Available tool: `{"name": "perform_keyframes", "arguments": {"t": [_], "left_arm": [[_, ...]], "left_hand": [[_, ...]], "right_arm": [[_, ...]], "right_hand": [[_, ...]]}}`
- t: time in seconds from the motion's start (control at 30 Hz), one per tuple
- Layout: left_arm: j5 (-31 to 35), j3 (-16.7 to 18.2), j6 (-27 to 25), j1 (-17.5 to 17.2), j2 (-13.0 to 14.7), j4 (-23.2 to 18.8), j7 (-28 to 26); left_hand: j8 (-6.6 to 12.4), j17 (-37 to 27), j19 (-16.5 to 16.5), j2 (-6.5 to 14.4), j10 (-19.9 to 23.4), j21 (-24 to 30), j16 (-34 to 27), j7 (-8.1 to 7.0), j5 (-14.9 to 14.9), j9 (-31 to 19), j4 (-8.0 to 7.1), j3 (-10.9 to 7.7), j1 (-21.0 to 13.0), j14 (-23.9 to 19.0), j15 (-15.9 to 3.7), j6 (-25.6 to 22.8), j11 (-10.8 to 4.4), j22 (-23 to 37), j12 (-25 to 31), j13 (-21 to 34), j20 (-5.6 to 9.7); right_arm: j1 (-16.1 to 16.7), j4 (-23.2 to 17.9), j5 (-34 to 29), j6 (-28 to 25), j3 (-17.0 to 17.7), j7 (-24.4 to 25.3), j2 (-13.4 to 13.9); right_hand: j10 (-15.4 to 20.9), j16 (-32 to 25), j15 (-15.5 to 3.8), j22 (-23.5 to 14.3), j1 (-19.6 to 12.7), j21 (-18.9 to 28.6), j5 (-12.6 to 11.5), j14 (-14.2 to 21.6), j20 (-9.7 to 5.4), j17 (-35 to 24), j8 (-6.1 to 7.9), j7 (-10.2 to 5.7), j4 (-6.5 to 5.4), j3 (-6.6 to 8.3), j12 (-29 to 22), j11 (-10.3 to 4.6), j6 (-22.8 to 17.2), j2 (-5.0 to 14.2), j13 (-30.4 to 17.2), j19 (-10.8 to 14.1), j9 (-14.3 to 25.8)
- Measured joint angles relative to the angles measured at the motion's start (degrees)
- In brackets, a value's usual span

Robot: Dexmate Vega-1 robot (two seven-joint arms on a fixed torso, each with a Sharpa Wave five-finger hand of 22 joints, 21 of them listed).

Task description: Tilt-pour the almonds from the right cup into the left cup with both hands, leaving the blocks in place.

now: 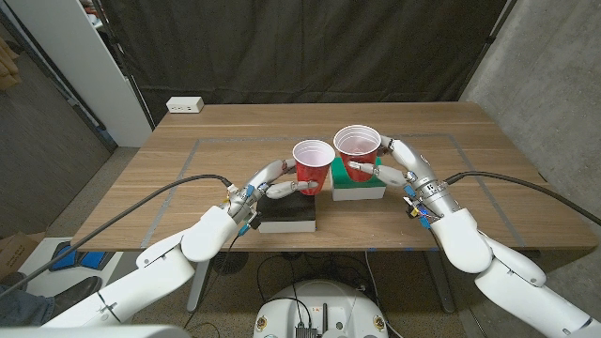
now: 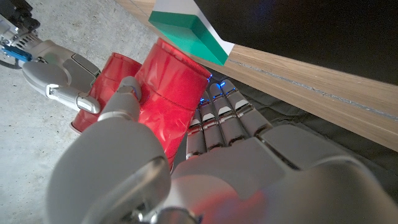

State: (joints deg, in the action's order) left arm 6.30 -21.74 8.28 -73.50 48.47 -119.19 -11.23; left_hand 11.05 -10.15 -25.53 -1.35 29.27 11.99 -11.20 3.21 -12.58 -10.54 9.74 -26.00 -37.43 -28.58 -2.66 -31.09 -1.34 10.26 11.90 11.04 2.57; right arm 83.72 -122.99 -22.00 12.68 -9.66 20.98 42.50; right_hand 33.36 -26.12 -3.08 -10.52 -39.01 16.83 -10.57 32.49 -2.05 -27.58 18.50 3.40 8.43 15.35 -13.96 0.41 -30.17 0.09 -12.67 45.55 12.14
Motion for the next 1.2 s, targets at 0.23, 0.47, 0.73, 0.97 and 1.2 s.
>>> {"name": "perform_keyframes", "arguments": {"t": [0.23,0.47,0.73,0.97,1.2], "left_arm": [[0.45,-0.18,-0.17,0.1,0.26,-0.4,0.11],[0.6,-0.25,-0.27,0.14,0.4,-0.56,0.17],[0.6,-0.37,-0.31,0.34,0.44,-0.58,0.34],[0.51,-0.52,-0.31,0.63,0.44,-0.57,0.55],[0.28,-0.69,-0.3,0.91,0.4,-0.4,0.79]], "left_hand": [[0.0,0.0,0.0,0.0,0.0,0.0,0.0,0.0,0.0,0.0,0.0,0.0,0.0,0.0,0.0,0.0,0.0,0.0,0.0,0.0,0.0],[0.0,0.0,0.01,0.0,0.0,0.0,0.0,0.0,0.0,0.01,0.0,0.0,0.0,0.01,0.0,0.0,0.0,0.0,0.0,0.0,0.0],[0.0,0.0,0.01,0.0,0.0,0.0,0.0,0.0,0.0,0.01,0.0,0.0,0.0,0.01,0.0,0.01,0.0,0.0,0.0,0.0,0.0],[0.0,0.0,0.01,0.0,0.0,0.0,0.0,0.01,-0.4,0.02,0.0,0.0,0.0,0.01,0.0,0.02,0.0,0.0,0.0,0.0,0.0],[0.0,0.0,0.01,-0.01,0.0,0.0,0.0,0.01,-0.4,0.02,-0.27,-0.26,0.01,-0.04,-0.05,0.02,0.0,0.0,0.0,0.0,0.0]], "right_arm": [[0.2,-1.91,-3.35,-3.21,0.41,-0.35,1.17],[0.47,-4.01,-7.14,-6.21,0.98,-0.39,2.42],[0.86,-6.36,-11.77,-9.17,1.7,-0.39,3.75],[1.04,-8.19,-16.48,-11.73,1.93,-0.39,4.8],[1.02,-9.87,-20.95,-14.1,1.93,-0.71,5.82]], "right_hand": [[0.0,0.0,0.0,0.0,0.0,0.14,0.0,0.0,-0.31,-0.19,-0.04,0.21,0.03,-0.03,0.0,0.0,-0.21,0.0,0.0,0.31,0.0],[0.0,0.0,0.0,0.0,0.0,0.14,0.0,0.0,-0.31,-0.19,-0.04,0.21,-0.05,-0.19,0.0,0.0,-0.21,0.0,0.0,0.31,0.0],[0.31,0.0,0.0,0.0,0.01,0.14,0.0,0.0,-0.31,-0.19,0.17,-0.11,-0.16,-0.31,0.0,-0.31,-0.51,-0.01,0.01,0.31,-0.17],[0.53,0.0,0.0,0.0,0.01,0.14,0.0,0.0,-0.31,-0.19,0.17,-0.11,-0.16,-0.32,0.0,-0.52,-0.51,-0.01,0.01,0.31,-0.18],[0.53,0.0,0.0,0.0,0.01,0.14,0.0,0.0,-0.53,-0.18,0.17,-0.35,-0.09,-0.39,0.0,-0.52,-0.76,-0.01,0.01,0.52,-0.18]]}}
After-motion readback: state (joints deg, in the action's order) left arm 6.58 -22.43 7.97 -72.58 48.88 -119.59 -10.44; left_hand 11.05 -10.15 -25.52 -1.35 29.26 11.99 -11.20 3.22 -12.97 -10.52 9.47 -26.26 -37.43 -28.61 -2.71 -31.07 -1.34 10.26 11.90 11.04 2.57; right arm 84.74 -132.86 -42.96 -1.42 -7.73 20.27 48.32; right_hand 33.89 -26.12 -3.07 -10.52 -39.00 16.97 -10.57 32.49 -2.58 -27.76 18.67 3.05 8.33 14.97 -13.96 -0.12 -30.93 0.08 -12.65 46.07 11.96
